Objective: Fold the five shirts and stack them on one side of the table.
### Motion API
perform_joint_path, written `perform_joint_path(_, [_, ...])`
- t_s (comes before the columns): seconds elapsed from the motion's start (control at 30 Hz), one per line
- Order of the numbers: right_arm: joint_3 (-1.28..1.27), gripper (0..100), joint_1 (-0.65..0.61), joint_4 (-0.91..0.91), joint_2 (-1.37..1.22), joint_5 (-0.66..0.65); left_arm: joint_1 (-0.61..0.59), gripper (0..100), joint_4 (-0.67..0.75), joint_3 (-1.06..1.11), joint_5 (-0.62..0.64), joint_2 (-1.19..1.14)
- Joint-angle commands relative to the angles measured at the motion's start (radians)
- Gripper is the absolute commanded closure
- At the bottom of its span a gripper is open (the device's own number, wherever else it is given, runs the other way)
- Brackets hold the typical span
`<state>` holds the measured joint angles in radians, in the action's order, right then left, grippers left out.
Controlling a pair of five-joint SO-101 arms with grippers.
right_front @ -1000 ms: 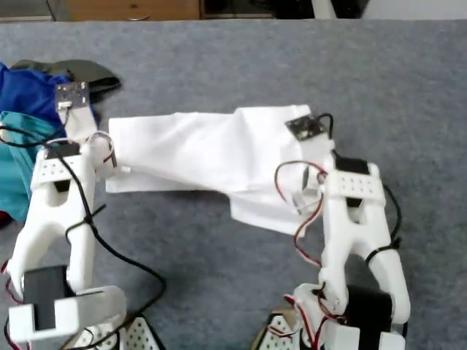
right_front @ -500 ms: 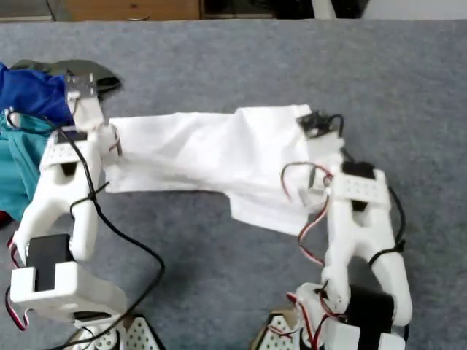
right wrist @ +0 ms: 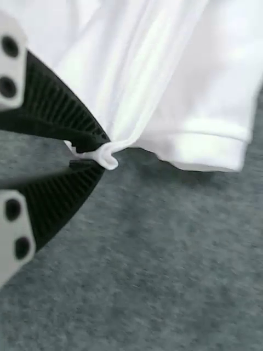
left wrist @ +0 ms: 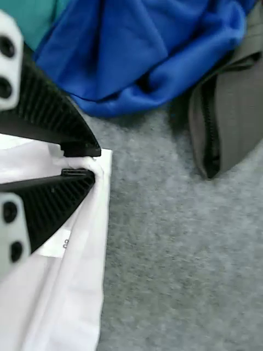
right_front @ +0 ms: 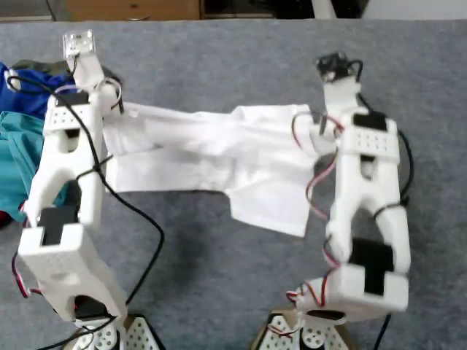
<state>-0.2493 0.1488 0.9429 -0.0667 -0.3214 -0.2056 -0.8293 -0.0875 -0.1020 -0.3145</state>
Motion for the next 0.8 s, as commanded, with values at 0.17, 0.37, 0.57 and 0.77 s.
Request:
perform_joint_path(0.17, [0.621, 99.5, 0.031, 0.144, -0.168, 0.071, -0.06, 98, -0.244, -0.574, 0.011, -0.064])
perform_joint_path(0.37, [0.915, 99.5, -0.028, 0.272, -0.274, 0.068, -0.043, 98, -0.25, -0.741, -0.017, -0.145])
perform_joint_path(0.57, [0.935, 99.6, -0.022, 0.411, -0.349, 0.068, -0.041, 98, -0.465, -0.744, -0.017, -0.197])
perform_joint_path(0.77, [0.935, 99.6, -0.036, 0.462, -0.346, 0.008, -0.011, 98, -0.476, -0.75, -0.025, -0.214])
